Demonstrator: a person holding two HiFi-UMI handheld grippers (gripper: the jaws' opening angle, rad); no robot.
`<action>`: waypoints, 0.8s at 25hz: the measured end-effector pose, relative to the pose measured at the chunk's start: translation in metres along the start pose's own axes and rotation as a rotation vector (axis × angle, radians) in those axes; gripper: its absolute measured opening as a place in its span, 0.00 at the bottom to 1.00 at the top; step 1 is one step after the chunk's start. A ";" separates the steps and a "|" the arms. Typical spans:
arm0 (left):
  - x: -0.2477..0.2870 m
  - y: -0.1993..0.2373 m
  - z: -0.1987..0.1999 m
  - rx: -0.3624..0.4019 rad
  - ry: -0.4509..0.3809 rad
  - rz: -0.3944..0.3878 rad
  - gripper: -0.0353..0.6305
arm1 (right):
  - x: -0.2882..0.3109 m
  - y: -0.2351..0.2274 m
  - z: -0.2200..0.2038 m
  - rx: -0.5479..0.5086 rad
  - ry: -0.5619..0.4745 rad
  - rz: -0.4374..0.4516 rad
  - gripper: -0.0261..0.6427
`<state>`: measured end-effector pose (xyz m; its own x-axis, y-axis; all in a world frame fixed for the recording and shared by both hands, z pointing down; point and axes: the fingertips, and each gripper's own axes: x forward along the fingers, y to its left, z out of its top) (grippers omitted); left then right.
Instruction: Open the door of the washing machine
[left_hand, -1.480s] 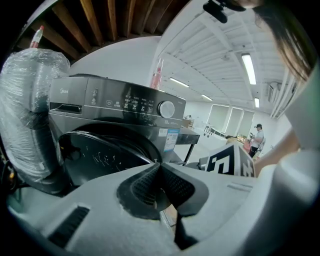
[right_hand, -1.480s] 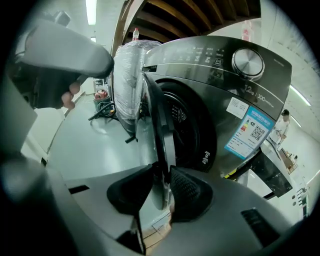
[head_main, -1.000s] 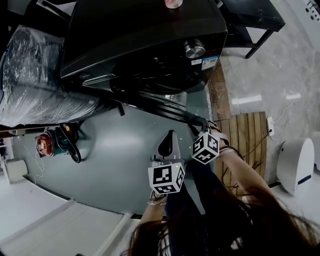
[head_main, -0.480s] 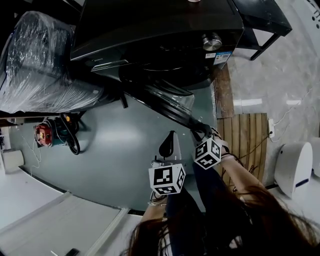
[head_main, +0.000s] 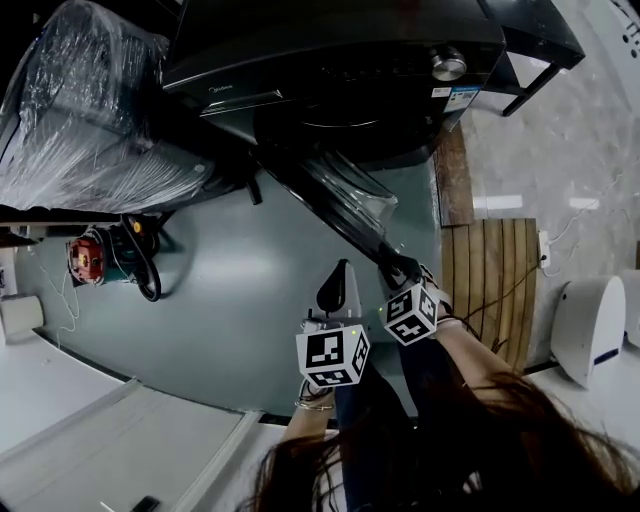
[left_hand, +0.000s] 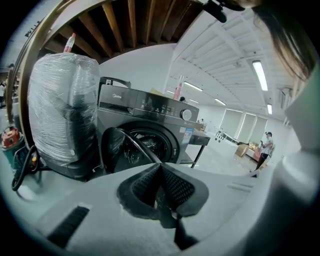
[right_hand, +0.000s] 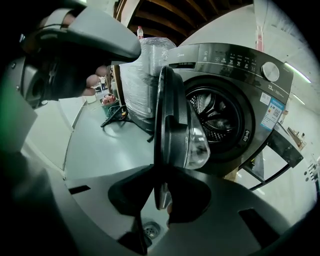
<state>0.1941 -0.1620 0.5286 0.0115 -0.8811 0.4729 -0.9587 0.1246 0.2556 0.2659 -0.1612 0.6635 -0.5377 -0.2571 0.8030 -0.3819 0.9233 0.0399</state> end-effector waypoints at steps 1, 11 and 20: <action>-0.005 0.004 -0.002 -0.001 0.000 0.003 0.07 | 0.000 0.007 0.000 0.009 0.003 -0.001 0.15; -0.064 0.057 -0.014 -0.036 -0.014 0.086 0.07 | 0.005 0.065 0.008 0.086 0.011 -0.037 0.16; -0.114 0.105 -0.028 -0.077 -0.031 0.151 0.07 | 0.013 0.113 0.019 0.149 0.021 -0.070 0.16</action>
<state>0.0999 -0.0356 0.5248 -0.1411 -0.8630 0.4850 -0.9244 0.2903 0.2475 0.2014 -0.0661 0.6671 -0.4908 -0.3117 0.8136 -0.5258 0.8505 0.0087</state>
